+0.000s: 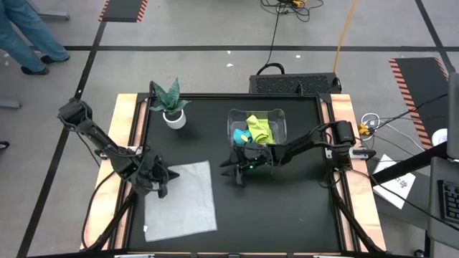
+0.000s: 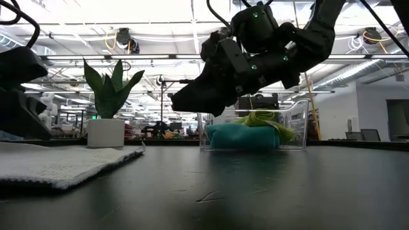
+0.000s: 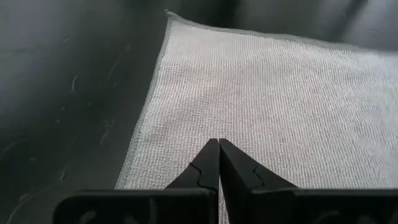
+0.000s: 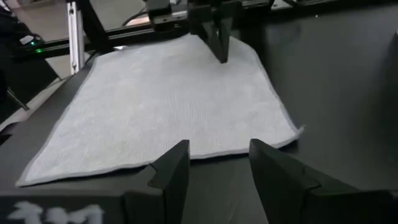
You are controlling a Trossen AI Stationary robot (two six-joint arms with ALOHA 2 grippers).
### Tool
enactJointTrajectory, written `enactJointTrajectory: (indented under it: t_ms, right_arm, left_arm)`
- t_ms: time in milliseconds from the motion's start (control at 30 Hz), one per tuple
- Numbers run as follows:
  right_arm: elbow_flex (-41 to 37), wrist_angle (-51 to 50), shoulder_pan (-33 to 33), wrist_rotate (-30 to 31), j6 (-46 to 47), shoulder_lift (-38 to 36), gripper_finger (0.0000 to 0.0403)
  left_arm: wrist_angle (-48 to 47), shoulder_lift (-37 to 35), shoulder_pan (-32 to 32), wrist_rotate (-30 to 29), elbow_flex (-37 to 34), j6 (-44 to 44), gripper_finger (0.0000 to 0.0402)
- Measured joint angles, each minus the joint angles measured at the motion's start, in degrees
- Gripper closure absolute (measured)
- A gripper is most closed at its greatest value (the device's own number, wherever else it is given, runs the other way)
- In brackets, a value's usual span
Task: Fold microfiber towels
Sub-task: Fold the gray towel
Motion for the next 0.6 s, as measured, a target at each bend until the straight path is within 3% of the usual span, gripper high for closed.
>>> enactJointTrajectory:
  t_ms: [100,200,333,467,600]
  right_arm:
    - [0.0,0.29,1.56,-0.04,-2.02,0.0,0.0245]
    - [0.0,-0.16,3.22,-0.52,-3.68,0.0,0.0245]
    - [-0.02,-0.45,4.31,-0.2,-3.8,0.0,0.0245]
    - [-0.02,-1.4,5.37,-0.27,-3.66,0.0,0.0245]
    - [-0.02,-3.97,5.67,-0.27,-3.63,0.0,0.0245]
  left_arm:
    - [-2.47,0.13,-0.9,-1.03,2.04,3.4,0.0392]
    - [-11.52,0.11,-1.66,-3.96,7.5,6.21,0.0398]
    - [-33.38,0.11,-0.17,-4.71,17.09,-4.98,0.0397]
    - [-51.35,0.22,1.46,4.5,22.02,-20.26,0.0399]
    - [-51.57,0.35,1.53,13.07,22.53,-22.68,0.0391]
